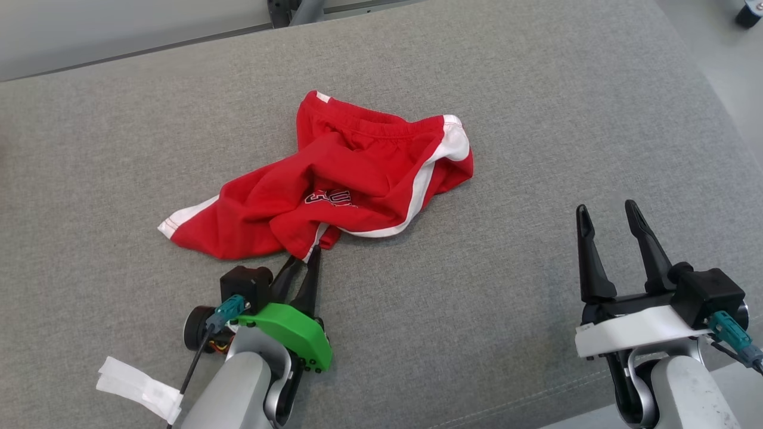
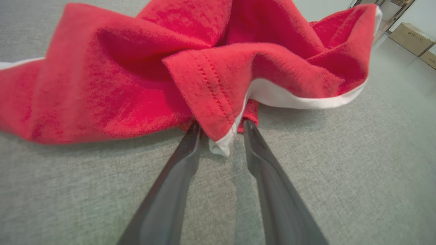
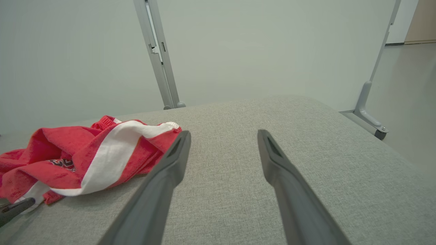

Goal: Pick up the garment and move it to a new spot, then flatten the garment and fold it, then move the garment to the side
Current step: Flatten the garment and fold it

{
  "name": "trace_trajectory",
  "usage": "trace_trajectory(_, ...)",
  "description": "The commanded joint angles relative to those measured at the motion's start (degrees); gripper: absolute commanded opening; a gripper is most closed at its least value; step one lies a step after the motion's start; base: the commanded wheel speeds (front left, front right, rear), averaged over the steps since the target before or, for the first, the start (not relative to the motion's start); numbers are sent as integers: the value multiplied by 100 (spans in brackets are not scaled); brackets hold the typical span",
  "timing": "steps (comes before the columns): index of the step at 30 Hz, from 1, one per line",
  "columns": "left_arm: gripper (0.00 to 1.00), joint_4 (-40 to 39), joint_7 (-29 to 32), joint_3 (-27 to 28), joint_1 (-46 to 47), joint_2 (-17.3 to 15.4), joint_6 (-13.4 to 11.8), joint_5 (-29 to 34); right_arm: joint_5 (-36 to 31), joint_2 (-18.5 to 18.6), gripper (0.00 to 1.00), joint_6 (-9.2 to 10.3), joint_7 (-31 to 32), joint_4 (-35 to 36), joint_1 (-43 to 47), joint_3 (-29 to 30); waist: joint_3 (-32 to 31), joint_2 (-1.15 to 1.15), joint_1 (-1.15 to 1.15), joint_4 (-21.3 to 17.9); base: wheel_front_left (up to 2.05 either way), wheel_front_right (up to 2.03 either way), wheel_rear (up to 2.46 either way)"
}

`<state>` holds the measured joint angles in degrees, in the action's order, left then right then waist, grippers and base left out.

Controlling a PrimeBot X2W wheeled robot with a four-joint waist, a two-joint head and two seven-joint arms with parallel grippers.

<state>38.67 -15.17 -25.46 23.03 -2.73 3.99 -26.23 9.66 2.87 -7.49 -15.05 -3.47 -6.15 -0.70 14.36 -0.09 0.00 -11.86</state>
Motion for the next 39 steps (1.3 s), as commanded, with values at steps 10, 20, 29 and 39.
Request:
trace_trajectory(10, 0, -977, 1, 91, -260, -29, 27, 88, -38, 5, 100, 0, -18, -31, 93, -6, -200, 9, 0, 343, 0, 0, 0)
trace_trajectory(20, 0, -1935, 2, 337, -796, -201, 47, 538, -27, 6, 100, 0, -18, -99, 269, -48, -614, 9, 0, 852, 0, 0, 0)
trace_trajectory(29, 0, -2005, 402, 846, -864, -883, -197, 364, 9, 6, 100, 1, -18, -95, 269, -110, -625, 9, 0, 976, 0, 0, 0)
trace_trajectory(39, 0, -1346, 702, 1178, -380, -1337, -195, 203, -42, 6, 100, 0, -18, -88, 109, -167, -397, 9, 0, 742, 0, 0, 0)
